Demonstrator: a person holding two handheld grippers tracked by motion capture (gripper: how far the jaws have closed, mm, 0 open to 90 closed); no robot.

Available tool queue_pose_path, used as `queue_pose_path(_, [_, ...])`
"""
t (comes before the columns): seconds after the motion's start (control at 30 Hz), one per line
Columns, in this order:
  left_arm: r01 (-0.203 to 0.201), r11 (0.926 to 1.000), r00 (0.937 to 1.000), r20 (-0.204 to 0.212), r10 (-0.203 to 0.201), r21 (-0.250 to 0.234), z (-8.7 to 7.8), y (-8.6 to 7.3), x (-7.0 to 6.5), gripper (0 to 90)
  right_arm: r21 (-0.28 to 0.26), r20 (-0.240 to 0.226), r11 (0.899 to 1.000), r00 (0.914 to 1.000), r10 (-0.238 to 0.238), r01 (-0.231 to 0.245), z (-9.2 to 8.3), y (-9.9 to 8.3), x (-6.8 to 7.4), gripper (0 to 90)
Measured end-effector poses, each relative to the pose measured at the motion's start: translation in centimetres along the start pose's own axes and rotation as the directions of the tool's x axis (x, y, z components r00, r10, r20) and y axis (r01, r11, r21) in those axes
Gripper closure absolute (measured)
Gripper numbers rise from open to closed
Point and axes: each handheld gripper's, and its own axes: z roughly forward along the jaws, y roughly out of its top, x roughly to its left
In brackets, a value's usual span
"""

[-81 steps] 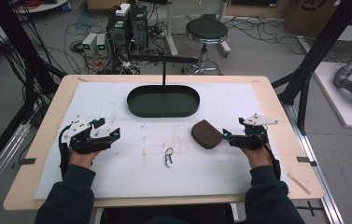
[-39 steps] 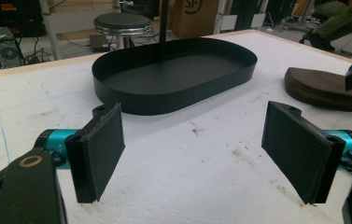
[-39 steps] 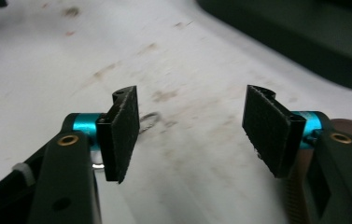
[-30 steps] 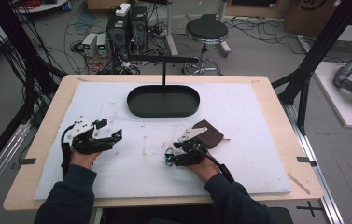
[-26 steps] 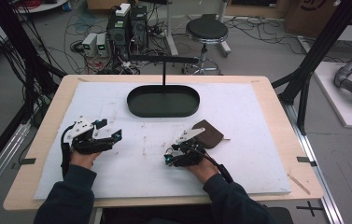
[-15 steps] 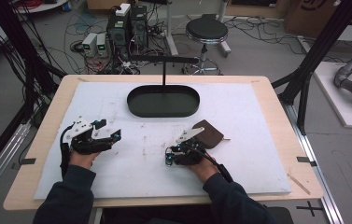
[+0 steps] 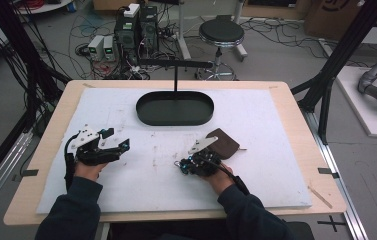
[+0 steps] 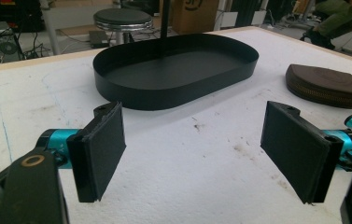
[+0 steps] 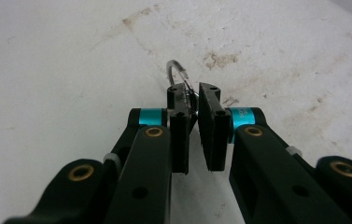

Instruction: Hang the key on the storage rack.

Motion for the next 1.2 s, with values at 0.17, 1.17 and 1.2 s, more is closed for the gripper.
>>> queue_pose_path(0.17, [0.000,1.0000,1.0000,0.001,0.000,0.000,0.0,0.0,0.0,21.8,0.005,0.011,1.000,0.9996,-0.025,0.025,-0.1,0.0,0.1,85.5])
queue_pose_path(1.17, [-0.002,1.0000,1.0000,-0.003,0.002,0.004,-0.1,0.0,0.1,22.0,0.008,0.047,0.990,0.9894,-0.138,0.137,-1.2,1.5,0.5,90.0])
queue_pose_path(1.2, [-0.002,1.0000,1.0000,-0.003,0.002,0.004,-0.1,0.0,0.1,22.0,-0.003,0.060,0.990,0.9886,-0.138,0.138,-1.6,1.6,0.4,90.0])
